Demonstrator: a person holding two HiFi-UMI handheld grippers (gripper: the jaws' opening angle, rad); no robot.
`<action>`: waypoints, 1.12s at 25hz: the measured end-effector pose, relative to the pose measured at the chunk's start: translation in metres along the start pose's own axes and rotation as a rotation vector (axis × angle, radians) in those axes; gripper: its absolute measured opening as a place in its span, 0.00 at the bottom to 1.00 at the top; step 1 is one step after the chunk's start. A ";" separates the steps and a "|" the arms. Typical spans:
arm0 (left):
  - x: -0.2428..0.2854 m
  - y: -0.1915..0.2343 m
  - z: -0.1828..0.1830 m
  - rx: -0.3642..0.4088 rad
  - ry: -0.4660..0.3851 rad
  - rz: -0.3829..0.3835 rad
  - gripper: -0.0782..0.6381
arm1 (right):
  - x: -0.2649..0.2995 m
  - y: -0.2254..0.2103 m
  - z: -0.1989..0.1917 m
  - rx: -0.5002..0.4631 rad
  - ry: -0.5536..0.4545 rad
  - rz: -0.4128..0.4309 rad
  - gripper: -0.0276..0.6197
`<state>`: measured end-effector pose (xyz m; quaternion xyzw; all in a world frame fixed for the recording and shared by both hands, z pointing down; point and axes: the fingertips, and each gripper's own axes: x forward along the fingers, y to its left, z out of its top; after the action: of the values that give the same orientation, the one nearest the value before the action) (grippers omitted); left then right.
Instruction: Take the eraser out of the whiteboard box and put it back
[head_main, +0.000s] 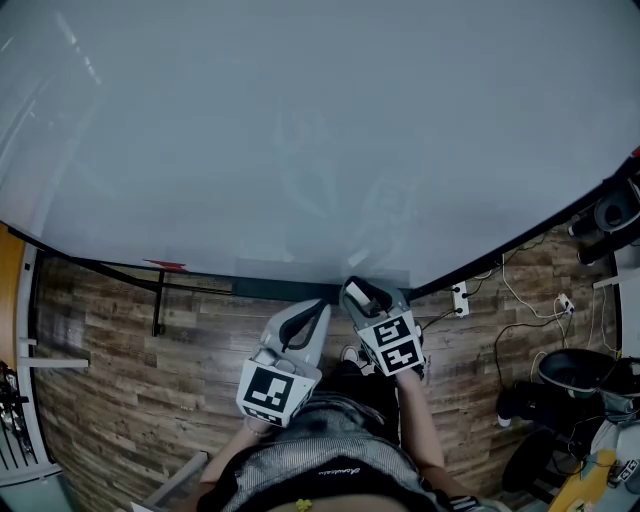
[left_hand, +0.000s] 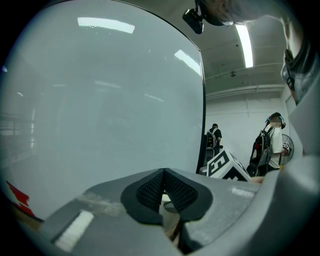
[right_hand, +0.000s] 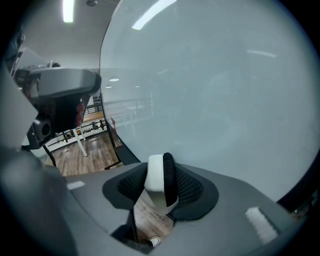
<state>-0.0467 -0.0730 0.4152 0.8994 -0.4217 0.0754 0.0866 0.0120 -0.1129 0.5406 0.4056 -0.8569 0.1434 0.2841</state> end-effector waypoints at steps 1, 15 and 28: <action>0.000 0.000 0.001 -0.009 0.000 0.003 0.11 | 0.000 0.000 0.000 0.000 -0.001 -0.001 0.31; 0.000 0.000 0.000 -0.005 -0.001 0.000 0.11 | 0.000 0.001 0.000 0.000 0.000 0.001 0.31; 0.001 0.000 0.001 0.003 -0.003 0.003 0.11 | -0.001 0.000 0.000 0.017 -0.011 -0.002 0.31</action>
<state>-0.0461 -0.0741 0.4148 0.8990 -0.4230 0.0750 0.0844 0.0122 -0.1126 0.5399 0.4097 -0.8567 0.1484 0.2761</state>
